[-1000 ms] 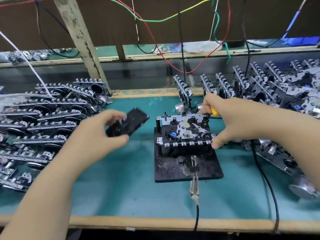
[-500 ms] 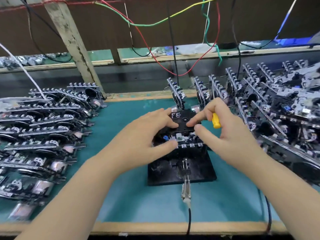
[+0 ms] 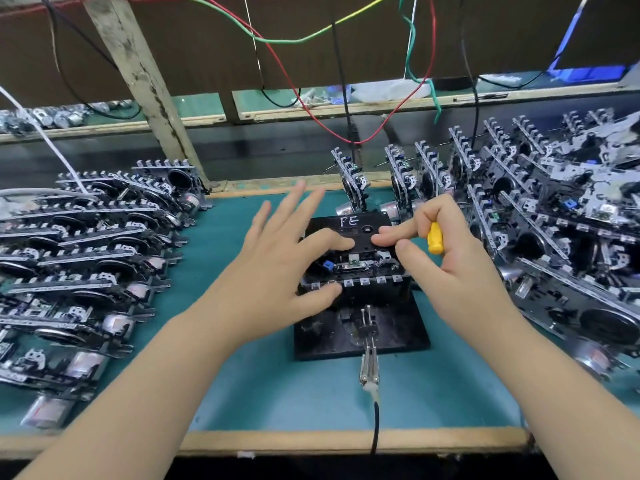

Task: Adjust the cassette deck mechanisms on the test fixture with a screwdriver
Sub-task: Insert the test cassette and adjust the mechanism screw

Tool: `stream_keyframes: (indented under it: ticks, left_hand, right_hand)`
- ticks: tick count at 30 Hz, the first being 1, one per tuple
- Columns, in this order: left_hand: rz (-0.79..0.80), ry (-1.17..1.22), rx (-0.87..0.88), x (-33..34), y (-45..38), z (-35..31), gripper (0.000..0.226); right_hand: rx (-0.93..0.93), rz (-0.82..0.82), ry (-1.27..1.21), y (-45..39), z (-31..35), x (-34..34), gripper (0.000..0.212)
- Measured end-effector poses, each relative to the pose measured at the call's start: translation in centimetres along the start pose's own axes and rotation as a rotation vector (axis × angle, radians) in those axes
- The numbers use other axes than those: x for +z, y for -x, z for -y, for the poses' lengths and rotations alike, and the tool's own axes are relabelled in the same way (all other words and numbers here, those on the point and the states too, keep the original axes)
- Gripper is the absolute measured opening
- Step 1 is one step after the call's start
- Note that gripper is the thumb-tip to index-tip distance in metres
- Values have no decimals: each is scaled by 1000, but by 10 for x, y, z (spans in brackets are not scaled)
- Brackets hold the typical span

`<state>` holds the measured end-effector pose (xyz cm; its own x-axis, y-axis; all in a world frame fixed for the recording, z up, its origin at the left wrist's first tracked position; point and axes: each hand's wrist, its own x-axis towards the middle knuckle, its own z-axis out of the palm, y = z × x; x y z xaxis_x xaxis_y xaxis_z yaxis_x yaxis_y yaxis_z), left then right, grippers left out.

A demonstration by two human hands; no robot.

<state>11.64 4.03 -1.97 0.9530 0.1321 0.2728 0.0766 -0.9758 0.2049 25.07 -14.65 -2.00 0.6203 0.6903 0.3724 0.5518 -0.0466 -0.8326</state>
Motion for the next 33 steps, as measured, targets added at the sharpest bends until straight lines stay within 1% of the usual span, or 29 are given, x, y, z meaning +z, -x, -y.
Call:
stream_keyframes:
  ticks: [2, 4, 6, 8, 11, 14, 18, 22, 24, 25, 26, 28, 29, 30, 31, 32, 33]
  left_hand:
    - [-23, 10, -23, 8, 8, -2, 71]
    - [-37, 82, -66, 15, 15, -7, 89]
    - [-86, 162, -127, 25, 18, -16, 97]
    - [-172, 276, -194, 36, 16, -26, 91]
    - [-296, 451, -288, 50, 11, -33, 72]
    - [-355, 569, -304, 56, 10, -34, 66]
    - [-405, 597, -282, 60, 11, -34, 67]
    - [-425, 601, -239, 65, 19, -33, 62]
    - [-456, 614, -229, 66, 15, -29, 63]
    - [-443, 616, -251, 63, 10, -29, 66]
    - [-379, 694, -243, 58, 19, -25, 71]
    - [-389, 776, -364, 53, 27, -22, 81]
    - [-349, 800, -271, 55, 20, -20, 84]
    - [-351, 745, -214, 56, 11, -21, 83]
    - [-400, 658, -224, 61, 3, -25, 76]
    - [-431, 616, -217, 63, 9, -27, 68]
    - [-460, 600, -210, 65, 12, -29, 65]
  right_hand:
    - [2, -2, 2, 1, 0, 0, 33]
    - [4, -5, 3, 1, 1, 0, 33]
    - [1, -7, 2, 2, 0, 0, 32]
    - [-2, -7, -1, 2, -1, 1, 31]
    - [7, -5, 1, 3, -4, 2, 31]
    - [13, 5, 9, 5, -5, 2, 31]
    - [30, 18, 9, 7, -3, 2, 30]
    - [43, 18, -19, 12, -9, -1, 30]
    - [55, 61, -4, 12, -12, -3, 34]
    - [70, 82, 8, 7, -16, -2, 33]
    - [102, 98, -6, 3, -17, -3, 28]
    - [143, 126, -98, 0, -14, -5, 9]
    - [132, 109, -147, -2, -10, -5, 15]
    - [77, 72, -160, -3, -3, -6, 35]
    - [29, 43, -148, 0, 1, -7, 47]
    - [-5, -11, -141, 2, 6, -8, 51]
    - [-13, -59, -212, 5, 12, -10, 53]
